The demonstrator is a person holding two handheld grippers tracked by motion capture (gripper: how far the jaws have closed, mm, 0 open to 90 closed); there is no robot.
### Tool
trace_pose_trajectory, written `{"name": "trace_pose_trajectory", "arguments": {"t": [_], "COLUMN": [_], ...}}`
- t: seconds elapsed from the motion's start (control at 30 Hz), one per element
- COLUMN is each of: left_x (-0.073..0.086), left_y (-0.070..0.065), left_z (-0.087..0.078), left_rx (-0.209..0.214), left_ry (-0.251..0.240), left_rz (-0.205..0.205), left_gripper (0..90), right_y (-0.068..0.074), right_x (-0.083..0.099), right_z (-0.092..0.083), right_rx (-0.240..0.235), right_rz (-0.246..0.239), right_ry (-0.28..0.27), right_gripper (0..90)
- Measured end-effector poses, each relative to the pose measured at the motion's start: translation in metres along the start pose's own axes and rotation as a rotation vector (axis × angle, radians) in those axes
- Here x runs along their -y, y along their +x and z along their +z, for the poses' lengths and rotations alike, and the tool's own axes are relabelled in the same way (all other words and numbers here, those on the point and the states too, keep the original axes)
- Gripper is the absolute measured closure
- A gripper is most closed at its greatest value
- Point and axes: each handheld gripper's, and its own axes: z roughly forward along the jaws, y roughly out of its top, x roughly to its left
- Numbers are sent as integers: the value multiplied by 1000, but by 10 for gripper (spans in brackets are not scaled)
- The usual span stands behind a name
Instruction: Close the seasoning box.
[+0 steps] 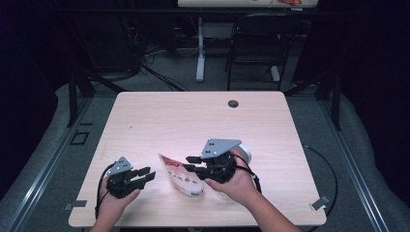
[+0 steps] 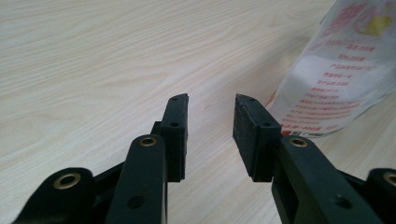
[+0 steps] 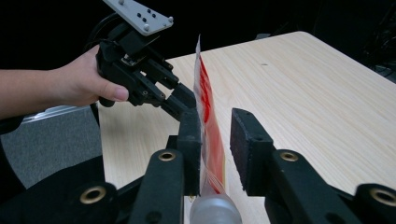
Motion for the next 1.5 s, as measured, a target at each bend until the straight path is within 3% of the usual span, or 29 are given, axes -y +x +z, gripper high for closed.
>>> {"name": "trace_pose_trajectory", "arguments": {"t": [0.3,0.63,0.93,1.3,1.5], "left_x": [-2,-6,-9,-16,-17], "left_y": [-7,-15,-24,-31,-30], "left_z": [0,2,7,17,18], "left_rx": [11,37,68,93,109], "left_ry": [-3,-10,-6,3,1], "left_rz": [17,41,63,90,94], "left_gripper": [647,644,658,764,802], "right_y": [3,4,7,10,10], "right_x": [9,25,39,45,46], "right_z": [-8,-23,-31,-34,-34], "right_rx": [51,60,65,62,62], "right_rz": [4,70,101,112,115], "right_ry": [-17,-69,-70,-59,-59], "right_gripper": [616,590,596,695,705]}}
